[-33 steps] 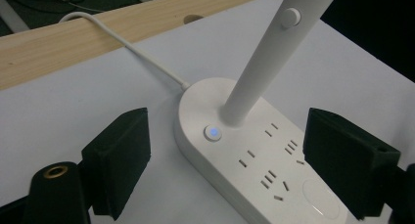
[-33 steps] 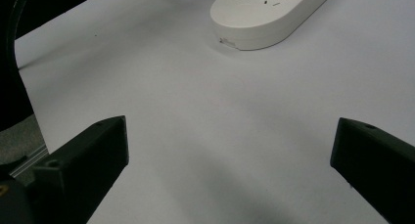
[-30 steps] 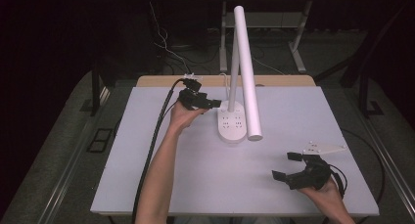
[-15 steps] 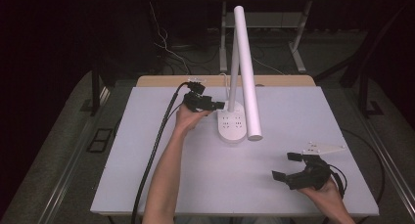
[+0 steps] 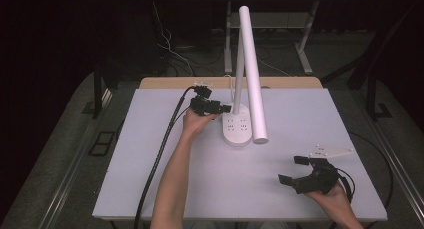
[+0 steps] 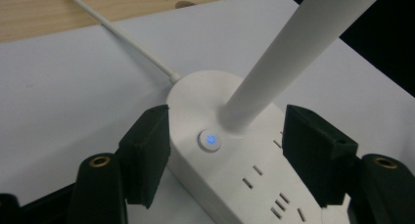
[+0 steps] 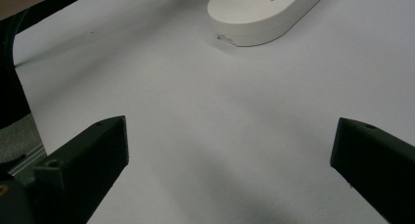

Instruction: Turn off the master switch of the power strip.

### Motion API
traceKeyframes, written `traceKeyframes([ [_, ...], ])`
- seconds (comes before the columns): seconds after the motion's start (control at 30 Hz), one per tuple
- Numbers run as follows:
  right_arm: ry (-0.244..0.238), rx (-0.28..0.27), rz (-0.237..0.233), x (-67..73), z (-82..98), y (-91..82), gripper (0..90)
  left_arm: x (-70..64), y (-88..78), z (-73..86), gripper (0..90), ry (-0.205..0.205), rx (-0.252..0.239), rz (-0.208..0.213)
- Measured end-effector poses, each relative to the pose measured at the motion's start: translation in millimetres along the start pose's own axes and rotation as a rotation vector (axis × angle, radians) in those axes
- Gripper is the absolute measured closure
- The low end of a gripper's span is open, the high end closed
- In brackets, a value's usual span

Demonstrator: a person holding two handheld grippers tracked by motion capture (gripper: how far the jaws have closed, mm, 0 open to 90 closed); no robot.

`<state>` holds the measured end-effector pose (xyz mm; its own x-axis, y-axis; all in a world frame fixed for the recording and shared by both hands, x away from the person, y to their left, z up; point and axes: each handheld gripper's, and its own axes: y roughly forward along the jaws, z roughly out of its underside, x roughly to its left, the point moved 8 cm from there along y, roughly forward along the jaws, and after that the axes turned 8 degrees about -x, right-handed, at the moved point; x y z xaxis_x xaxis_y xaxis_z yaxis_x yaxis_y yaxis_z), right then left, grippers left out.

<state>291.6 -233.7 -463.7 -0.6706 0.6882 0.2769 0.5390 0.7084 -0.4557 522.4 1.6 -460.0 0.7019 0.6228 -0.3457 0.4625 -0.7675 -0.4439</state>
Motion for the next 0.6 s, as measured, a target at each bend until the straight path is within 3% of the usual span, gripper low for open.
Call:
traceKeyframes([
  [0.23,0.008,0.004,0.001,-0.2,0.7,-0.7,0.3,0.5,4.0,2.6,44.8,0.012,0.002,0.001],
  [0.27,0.009,0.005,0.001,-0.3,0.7,-0.7,0.3,-1.0,5.6,2.3,46.6,-0.003,-0.010,0.000],
  [0.6,0.007,0.007,0.002,-0.4,1.1,-0.7,0.3,-2.5,10.7,5.4,73.1,0.009,-0.003,0.015],
])
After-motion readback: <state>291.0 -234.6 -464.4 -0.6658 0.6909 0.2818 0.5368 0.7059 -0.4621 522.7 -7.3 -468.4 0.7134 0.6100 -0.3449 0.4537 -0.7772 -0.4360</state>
